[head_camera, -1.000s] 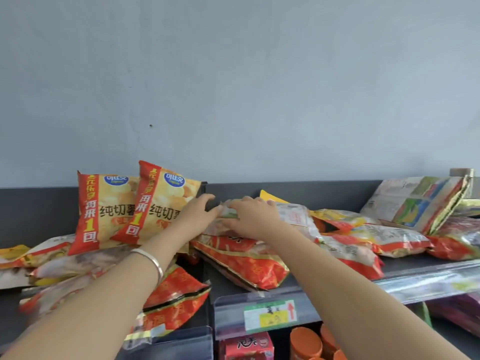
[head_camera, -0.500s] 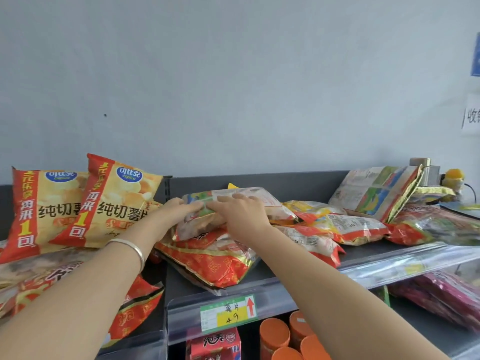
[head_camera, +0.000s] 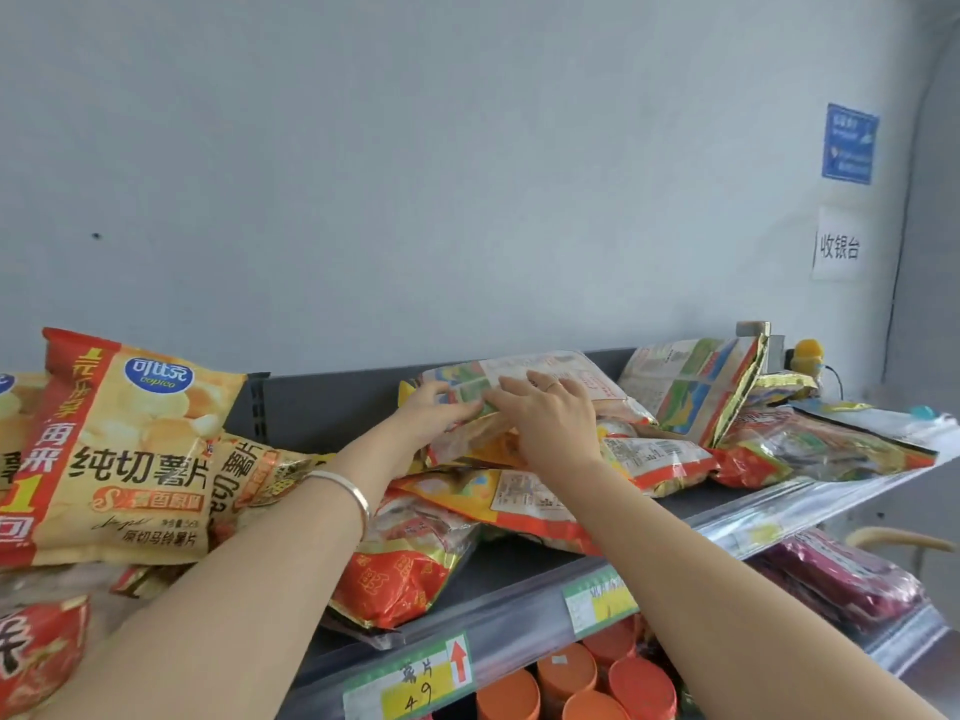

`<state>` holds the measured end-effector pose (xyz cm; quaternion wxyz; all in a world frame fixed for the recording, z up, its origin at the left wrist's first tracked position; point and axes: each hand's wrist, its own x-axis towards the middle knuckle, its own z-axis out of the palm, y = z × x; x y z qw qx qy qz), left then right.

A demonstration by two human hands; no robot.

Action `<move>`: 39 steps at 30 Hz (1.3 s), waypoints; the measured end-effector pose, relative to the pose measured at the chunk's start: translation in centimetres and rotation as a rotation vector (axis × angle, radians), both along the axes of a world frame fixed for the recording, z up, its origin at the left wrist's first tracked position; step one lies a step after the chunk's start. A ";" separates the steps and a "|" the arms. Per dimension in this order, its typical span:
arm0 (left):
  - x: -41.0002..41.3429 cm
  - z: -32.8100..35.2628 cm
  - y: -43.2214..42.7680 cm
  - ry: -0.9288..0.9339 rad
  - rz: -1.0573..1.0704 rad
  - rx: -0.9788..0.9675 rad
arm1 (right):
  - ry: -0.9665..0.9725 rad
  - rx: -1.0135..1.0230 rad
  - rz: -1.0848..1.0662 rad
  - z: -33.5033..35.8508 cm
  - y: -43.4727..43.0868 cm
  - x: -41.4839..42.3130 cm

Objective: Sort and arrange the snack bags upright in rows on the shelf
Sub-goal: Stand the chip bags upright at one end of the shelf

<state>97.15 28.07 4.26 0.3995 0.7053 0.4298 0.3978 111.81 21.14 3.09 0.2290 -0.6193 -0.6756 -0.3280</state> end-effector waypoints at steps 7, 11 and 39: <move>6.8 -0.2 1.1 0.058 -0.019 0.112 | 0.049 -0.033 -0.134 -0.5 1.0 5.8; 9.1 -1.0 1.4 0.377 -0.066 0.192 | 0.090 -0.350 -0.186 -0.6 2.1 8.5; -9.9 -3.4 -8.0 0.595 0.684 0.084 | 0.021 -0.588 0.815 -0.4 -0.2 -7.7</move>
